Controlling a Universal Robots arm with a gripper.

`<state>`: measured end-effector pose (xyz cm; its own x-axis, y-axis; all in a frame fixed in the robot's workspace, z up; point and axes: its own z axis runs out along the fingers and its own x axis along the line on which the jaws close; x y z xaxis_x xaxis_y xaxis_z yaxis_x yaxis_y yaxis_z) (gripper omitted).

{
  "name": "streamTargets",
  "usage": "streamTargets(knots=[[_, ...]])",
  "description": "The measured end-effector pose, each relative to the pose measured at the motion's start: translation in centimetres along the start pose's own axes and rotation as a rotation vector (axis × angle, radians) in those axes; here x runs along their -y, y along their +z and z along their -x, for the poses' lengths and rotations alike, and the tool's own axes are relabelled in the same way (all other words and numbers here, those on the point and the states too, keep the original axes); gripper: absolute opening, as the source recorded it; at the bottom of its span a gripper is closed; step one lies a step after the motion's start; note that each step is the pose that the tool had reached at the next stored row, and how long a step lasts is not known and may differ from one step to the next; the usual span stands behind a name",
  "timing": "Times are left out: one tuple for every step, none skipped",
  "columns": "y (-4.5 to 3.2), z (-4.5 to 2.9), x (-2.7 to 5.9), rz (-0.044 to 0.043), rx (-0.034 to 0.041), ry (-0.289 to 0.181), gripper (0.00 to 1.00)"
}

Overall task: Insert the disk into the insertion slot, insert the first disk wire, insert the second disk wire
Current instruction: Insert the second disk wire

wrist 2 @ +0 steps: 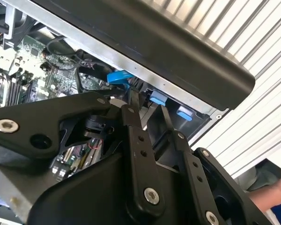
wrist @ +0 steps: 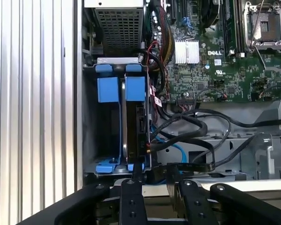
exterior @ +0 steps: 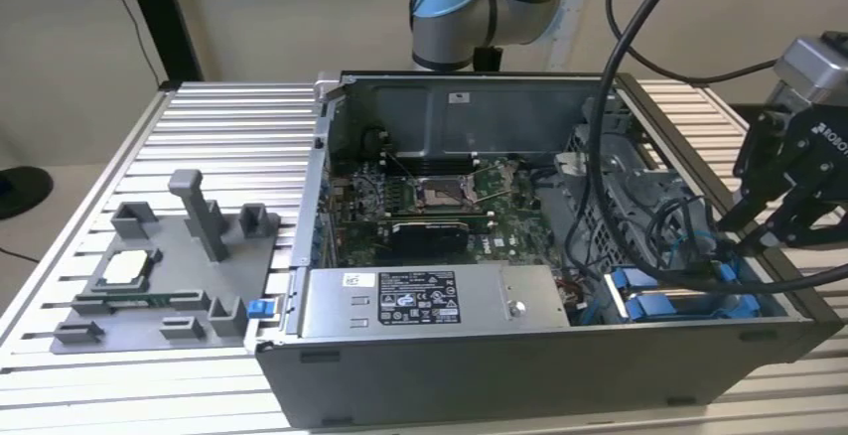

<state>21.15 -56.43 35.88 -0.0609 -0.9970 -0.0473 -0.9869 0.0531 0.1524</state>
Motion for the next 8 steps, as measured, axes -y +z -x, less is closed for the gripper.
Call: streamTargets(knots=[[0.09,-0.01,0.03,0.0006,0.0010,0.000,1.00],[0.19,-0.02,0.05,0.0008,0.0020,0.000,1.00],[0.29,-0.02,0.07,0.0011,0.0030,-0.001,1.00],[0.40,-0.02,0.10,0.0015,0.0039,-0.001,1.00],[0.52,-0.03,0.12,0.0019,0.0047,-0.001,1.00],[0.63,-0.03,0.14,0.0024,0.0050,-0.001,1.00],[0.76,-0.04,0.16,0.0030,0.0054,-0.001,1.00],[0.81,-0.04,0.16,0.0038,0.0053,-0.001,1.00]])
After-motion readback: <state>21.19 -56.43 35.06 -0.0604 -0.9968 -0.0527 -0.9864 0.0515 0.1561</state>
